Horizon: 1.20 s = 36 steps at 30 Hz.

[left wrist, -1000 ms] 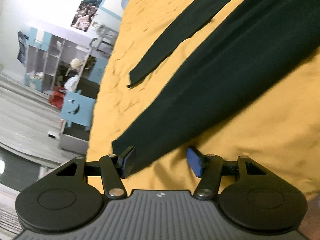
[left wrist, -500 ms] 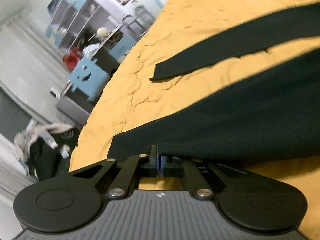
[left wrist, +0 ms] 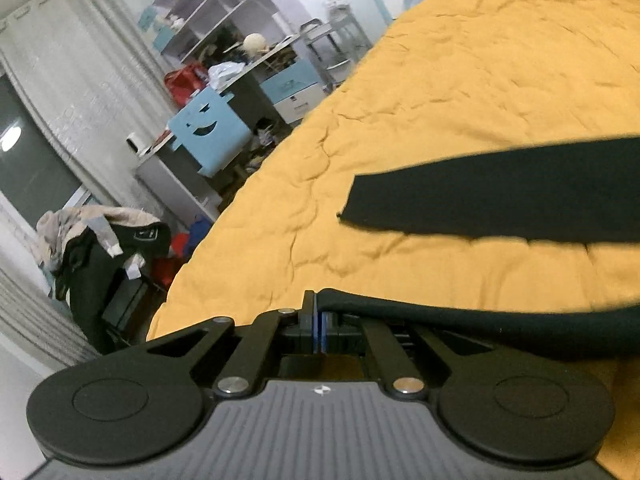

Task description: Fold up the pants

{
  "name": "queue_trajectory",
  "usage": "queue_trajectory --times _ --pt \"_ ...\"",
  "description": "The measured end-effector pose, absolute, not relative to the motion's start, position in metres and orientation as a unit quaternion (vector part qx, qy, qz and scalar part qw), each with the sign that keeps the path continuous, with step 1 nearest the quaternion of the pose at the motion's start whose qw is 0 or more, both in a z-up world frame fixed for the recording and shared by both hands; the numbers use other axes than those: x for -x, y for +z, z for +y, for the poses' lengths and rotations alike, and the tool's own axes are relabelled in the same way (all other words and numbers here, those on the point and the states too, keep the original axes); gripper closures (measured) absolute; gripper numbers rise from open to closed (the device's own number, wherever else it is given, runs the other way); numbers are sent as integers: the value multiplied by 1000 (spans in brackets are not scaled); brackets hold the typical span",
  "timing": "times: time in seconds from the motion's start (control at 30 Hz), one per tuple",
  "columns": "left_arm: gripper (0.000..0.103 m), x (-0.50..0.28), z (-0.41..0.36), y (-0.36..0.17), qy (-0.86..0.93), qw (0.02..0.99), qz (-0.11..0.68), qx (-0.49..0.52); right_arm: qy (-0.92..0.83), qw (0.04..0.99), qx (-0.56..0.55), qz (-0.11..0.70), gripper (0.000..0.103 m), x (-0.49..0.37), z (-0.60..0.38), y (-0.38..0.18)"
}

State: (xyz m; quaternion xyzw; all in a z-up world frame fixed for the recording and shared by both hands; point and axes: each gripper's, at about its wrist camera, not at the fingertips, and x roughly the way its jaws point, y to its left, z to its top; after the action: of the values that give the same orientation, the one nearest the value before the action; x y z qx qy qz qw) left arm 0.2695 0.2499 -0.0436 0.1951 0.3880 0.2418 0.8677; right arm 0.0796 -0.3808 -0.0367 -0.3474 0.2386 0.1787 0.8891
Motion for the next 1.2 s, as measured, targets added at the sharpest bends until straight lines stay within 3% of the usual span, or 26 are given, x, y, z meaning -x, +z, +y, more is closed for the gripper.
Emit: queue_trajectory --times 0.3,0.63,1.13,1.17,1.2 --pt "102 -351 236 -32 268 860 394 -182 165 902 297 265 103 -191 -393 -40" --pt "102 -432 214 -67 277 838 413 -222 168 891 260 333 103 -305 -399 -90" --pt "102 -488 191 -119 274 821 430 -258 161 876 225 395 103 -361 -405 -143" --pt "101 -489 190 -121 271 821 431 -258 156 877 224 394 103 -362 -404 -145" --pt "94 -491 192 -121 269 823 430 -256 152 878 225 394 99 -364 -403 -146"
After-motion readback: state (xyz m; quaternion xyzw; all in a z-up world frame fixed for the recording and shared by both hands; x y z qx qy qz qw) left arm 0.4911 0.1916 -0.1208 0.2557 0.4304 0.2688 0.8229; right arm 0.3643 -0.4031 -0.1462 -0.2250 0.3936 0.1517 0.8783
